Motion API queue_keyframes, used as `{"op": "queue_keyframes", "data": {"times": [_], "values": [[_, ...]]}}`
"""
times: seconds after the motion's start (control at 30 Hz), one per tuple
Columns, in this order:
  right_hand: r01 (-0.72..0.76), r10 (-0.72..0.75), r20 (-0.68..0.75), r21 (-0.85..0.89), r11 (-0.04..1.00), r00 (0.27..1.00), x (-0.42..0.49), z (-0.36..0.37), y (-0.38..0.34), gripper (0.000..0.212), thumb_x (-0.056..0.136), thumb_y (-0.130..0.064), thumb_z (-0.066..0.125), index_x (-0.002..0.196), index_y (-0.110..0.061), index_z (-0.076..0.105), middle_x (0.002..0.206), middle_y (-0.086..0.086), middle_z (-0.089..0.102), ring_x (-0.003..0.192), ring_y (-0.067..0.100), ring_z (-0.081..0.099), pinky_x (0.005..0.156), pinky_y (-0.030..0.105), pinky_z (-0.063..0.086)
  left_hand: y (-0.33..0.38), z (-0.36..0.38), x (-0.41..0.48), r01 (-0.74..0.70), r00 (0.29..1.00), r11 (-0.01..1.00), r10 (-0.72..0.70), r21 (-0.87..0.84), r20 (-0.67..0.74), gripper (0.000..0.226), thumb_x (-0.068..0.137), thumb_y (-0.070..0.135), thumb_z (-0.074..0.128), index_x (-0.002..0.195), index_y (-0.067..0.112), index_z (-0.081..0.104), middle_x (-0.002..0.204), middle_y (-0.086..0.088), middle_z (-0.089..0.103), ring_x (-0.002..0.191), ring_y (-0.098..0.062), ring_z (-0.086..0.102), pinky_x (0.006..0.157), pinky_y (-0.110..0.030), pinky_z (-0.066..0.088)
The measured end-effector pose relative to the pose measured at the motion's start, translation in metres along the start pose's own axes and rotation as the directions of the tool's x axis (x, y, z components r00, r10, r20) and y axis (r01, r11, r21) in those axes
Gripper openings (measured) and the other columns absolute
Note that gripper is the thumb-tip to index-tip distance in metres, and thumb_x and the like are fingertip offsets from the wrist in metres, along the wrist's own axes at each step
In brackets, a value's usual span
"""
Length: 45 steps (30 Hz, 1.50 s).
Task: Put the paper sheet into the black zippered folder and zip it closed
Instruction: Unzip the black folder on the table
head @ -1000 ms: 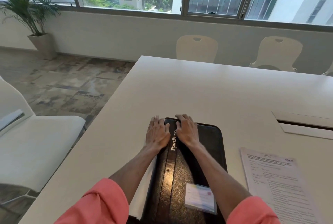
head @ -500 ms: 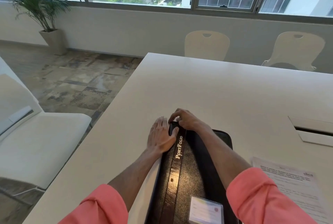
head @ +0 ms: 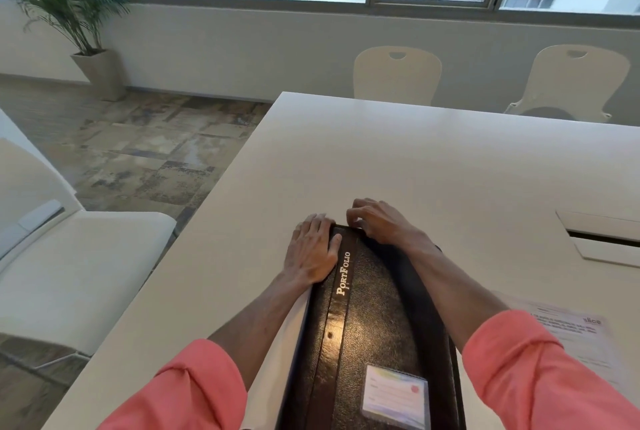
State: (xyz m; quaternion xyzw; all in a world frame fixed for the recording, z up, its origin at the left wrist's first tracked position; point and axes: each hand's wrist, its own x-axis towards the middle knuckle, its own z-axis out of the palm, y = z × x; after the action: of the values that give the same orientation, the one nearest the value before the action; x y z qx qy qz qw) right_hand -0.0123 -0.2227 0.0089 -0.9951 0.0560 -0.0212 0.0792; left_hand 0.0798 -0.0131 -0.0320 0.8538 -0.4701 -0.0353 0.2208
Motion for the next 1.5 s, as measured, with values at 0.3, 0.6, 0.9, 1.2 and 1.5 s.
{"op": "queue_keyframes", "data": {"times": [0.3, 0.6, 0.9, 1.2, 1.5], "values": [[-0.099, 0.082, -0.085, -0.212, 0.972, 0.993, -0.085, -0.008, 0.049, 0.019, 0.110, -0.013, 0.055, 0.108, -0.030, 0.064, 0.119, -0.005, 0.064, 0.105, 0.015, 0.064, 0.085, 0.030, 0.039, -0.002, 0.001, 0.001, 0.017, 1.000, 0.998, -0.015, 0.062, -0.025, 0.046, 0.106, 0.057, 0.032, 0.135, 0.025, 0.048, 0.148, -0.005, 0.053, 0.148, -0.028, 0.042, 0.127, -0.052, 0.031], [-0.285, 0.255, -0.146, -0.246, 0.927, 0.956, -0.166, -0.018, 0.069, 0.019, 0.110, -0.012, 0.053, 0.108, -0.029, 0.061, 0.108, -0.007, 0.063, 0.102, 0.018, 0.066, 0.081, 0.034, 0.038, 0.008, 0.001, -0.001, 0.089, 0.996, 0.952, -0.079, 0.291, -0.047, 0.056, 0.105, 0.057, 0.025, 0.144, 0.028, 0.053, 0.159, -0.016, 0.051, 0.155, -0.036, 0.041, 0.130, -0.063, 0.022], [-0.465, 0.431, -0.243, -0.105, 0.879, 0.869, -0.211, 0.003, 0.029, 0.007, 0.103, -0.022, 0.061, 0.106, -0.022, 0.067, 0.108, -0.004, 0.073, 0.104, 0.022, 0.070, 0.090, 0.044, 0.049, 0.016, 0.004, -0.004, 0.126, 0.992, 0.931, -0.108, 0.342, -0.072, 0.052, 0.109, 0.054, 0.029, 0.144, 0.027, 0.057, 0.160, -0.019, 0.052, 0.158, -0.039, 0.035, 0.130, -0.064, 0.014], [-0.581, 0.526, -0.355, -0.060, 0.812, 0.773, -0.233, 0.015, -0.012, 0.007, 0.095, -0.018, 0.070, 0.100, -0.022, 0.071, 0.102, -0.005, 0.074, 0.100, 0.022, 0.069, 0.088, 0.043, 0.049, 0.032, 0.008, -0.014, 0.259, 0.966, 0.901, -0.247, 0.349, -0.079, 0.068, 0.111, 0.059, 0.014, 0.156, 0.021, 0.048, 0.169, -0.019, 0.041, 0.163, -0.038, 0.025, 0.132, -0.062, 0.002], [-0.637, 0.590, -0.404, 0.022, 0.770, 0.699, -0.255, 0.025, -0.030, 0.006, 0.098, -0.019, 0.070, 0.103, -0.021, 0.072, 0.104, -0.004, 0.074, 0.100, 0.021, 0.069, 0.088, 0.043, 0.047, 0.063, 0.009, -0.086, -0.047, 0.997, 0.992, 0.039, 0.114, 0.073, 0.074, 0.107, 0.071, 0.030, 0.173, 0.041, 0.013, 0.183, -0.003, 0.004, 0.169, -0.029, 0.004, 0.136, -0.056, 0.009]]}}
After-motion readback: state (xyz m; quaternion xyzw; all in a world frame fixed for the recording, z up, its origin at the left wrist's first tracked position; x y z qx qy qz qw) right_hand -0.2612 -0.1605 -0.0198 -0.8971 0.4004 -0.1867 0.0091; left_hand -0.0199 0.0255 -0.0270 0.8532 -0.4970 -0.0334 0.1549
